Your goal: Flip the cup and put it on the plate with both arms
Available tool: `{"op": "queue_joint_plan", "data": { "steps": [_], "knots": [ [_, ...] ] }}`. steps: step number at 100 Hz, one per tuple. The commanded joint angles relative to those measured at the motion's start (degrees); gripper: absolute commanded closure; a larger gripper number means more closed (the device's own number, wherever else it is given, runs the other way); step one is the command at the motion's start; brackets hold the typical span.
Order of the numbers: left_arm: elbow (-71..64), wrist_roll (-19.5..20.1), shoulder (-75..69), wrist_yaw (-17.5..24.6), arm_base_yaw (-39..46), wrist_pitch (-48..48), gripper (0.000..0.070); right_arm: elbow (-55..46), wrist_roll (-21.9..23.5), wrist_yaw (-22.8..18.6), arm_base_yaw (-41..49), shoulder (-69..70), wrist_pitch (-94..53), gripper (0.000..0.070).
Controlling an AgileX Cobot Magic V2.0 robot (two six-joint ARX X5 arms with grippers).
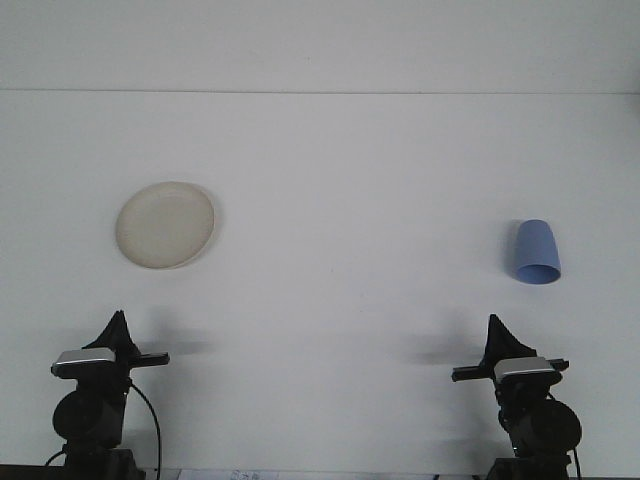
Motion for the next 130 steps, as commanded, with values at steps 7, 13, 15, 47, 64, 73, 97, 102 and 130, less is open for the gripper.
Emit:
{"op": "queue_joint_plan", "data": {
  "steps": [7,13,15,47,64,73,97,102,130],
  "knots": [
    [-1.11,-0.31,-0.09,-0.28,0.00,0.76,0.0685,-0.11,-0.28,-0.13,0.00,-0.02,0.72,0.0699],
    [-1.11,-0.31,-0.09,-0.28,0.00,0.76,0.0685,-0.11,-0.28,-0.13,0.00,-0.02,0.72,0.0699],
    [-1.11,-0.33,-0.09,-0.28,0.00,0.76,0.0685,-0.11,-0.26,-0.13,0.00,-0.02,0.72,0.0699],
    [-1.11,-0.33,-0.09,-0.28,0.00,0.76,0.0685,-0.11,-0.26,-0.13,0.00,-0.02,0.72,0.0699],
    [-1.11,-0.33,-0.09,-0.28,0.00,0.76,0.0685,-0.11,-0.26,-0.13,-0.02,-0.02,0.72,0.0699],
    [-1.11,-0.31,-0.09,-0.28,0.00,0.76,0.0685,-0.11,-0.26,-0.13,0.00,-0.02,0.72,0.0699],
    [-1.11,-0.31,-0.09,-0.28,0.00,0.76,0.0685,-0.11,5.92,-1.46,0.09,-0.02,1.20,0.0699],
    [-1.11,-0.31,-0.09,-0.28,0.00,0.76,0.0685,-0.11,10.95,-1.92,0.09,-0.02,1.49,0.0699],
    [-1.11,-0.31,-0.09,-0.28,0.00,0.76,0.0685,3.10,28.83,-0.63,0.09,0.02,6.25,0.0700]
  ]
}}
